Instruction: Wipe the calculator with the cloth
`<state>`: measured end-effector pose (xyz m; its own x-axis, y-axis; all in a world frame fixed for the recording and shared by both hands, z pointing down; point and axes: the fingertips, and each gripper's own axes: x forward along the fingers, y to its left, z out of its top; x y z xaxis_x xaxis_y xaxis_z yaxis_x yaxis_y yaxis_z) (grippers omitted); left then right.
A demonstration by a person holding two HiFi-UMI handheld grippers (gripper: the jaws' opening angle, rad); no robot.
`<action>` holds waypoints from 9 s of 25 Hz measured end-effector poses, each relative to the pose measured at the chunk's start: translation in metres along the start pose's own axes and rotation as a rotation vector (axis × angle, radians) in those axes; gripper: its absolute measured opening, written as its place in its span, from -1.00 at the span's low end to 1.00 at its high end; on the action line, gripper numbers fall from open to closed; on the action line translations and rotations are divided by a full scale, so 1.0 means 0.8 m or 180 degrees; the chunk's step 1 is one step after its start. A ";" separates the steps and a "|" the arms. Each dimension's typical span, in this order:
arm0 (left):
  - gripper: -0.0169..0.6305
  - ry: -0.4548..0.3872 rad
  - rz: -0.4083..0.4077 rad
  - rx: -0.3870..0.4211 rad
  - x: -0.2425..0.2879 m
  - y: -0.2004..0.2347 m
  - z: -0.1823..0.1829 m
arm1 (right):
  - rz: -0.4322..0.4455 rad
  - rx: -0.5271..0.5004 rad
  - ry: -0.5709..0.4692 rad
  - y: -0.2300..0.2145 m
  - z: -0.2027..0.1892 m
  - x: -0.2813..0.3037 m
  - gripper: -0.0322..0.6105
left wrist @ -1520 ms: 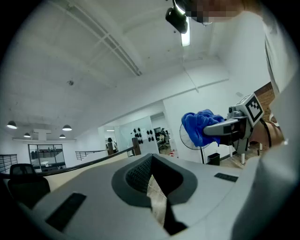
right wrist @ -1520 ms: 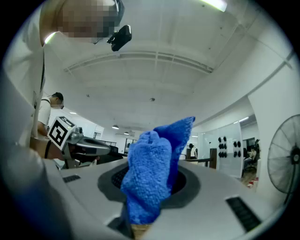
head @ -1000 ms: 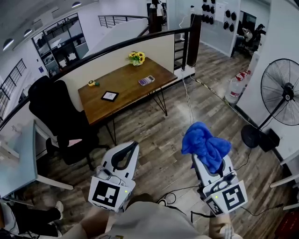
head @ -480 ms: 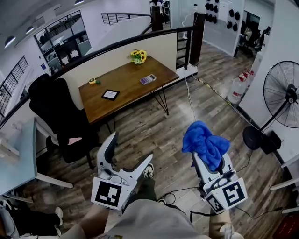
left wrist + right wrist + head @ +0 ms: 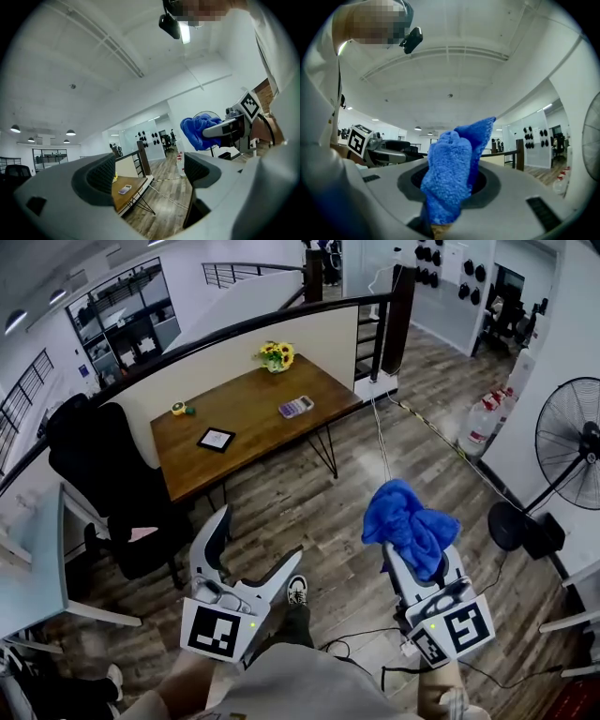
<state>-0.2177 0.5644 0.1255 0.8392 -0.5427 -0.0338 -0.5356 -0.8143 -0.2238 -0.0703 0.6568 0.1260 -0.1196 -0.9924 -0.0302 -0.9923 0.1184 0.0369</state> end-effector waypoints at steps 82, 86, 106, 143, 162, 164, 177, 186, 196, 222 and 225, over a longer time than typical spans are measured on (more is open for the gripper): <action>0.41 0.0765 0.0567 -0.0207 0.761 0.502 -0.234 | 0.1564 0.0344 0.0842 -0.446 -0.155 0.960 -0.47; 0.41 0.0834 0.0354 -0.0037 0.759 0.508 -0.249 | 0.1465 0.0347 0.0904 -0.438 -0.163 0.960 -0.47; 0.45 0.1280 -0.0932 0.0001 0.776 0.450 -0.454 | 0.1185 0.0462 0.1581 -0.410 -0.297 0.964 -0.47; 0.49 0.2663 -0.1732 -0.0327 0.786 0.374 -0.765 | 0.1181 0.0564 0.1997 -0.408 -0.518 1.020 -0.47; 0.50 0.2453 -0.1773 -0.0360 0.788 0.378 -0.763 | 0.1334 -0.0256 0.2833 -0.364 -0.622 1.013 -0.49; 0.50 0.2444 -0.1771 -0.0363 0.787 0.378 -0.764 | 0.1408 -0.0230 0.2950 -0.360 -0.624 0.997 -0.51; 0.50 0.2427 -0.1764 -0.0366 0.786 0.377 -0.764 | 0.1757 -0.0018 0.3809 -0.351 -0.639 0.868 -0.54; 0.50 0.2402 -0.1774 -0.0365 0.785 0.378 -0.763 | 0.1543 0.0078 0.3104 -0.378 -0.551 0.948 -0.52; 0.50 0.2340 -0.1761 -0.0340 0.787 0.379 -0.761 | 0.1242 0.0353 0.3005 -0.337 -0.611 1.025 -0.51; 0.50 0.2372 -0.1773 -0.0354 0.787 0.378 -0.762 | 0.1610 0.0391 0.2704 -0.337 -0.555 0.955 -0.51; 0.50 0.2368 -0.1780 -0.0352 0.787 0.378 -0.762 | 0.1628 0.0599 0.2573 -0.318 -0.562 0.993 -0.50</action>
<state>0.0918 -0.1491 0.6304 0.7223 -0.0276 0.6910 -0.1103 -0.9910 0.0757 0.1016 -0.1774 0.5415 -0.5485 -0.5354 0.6423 -0.8242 0.4756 -0.3074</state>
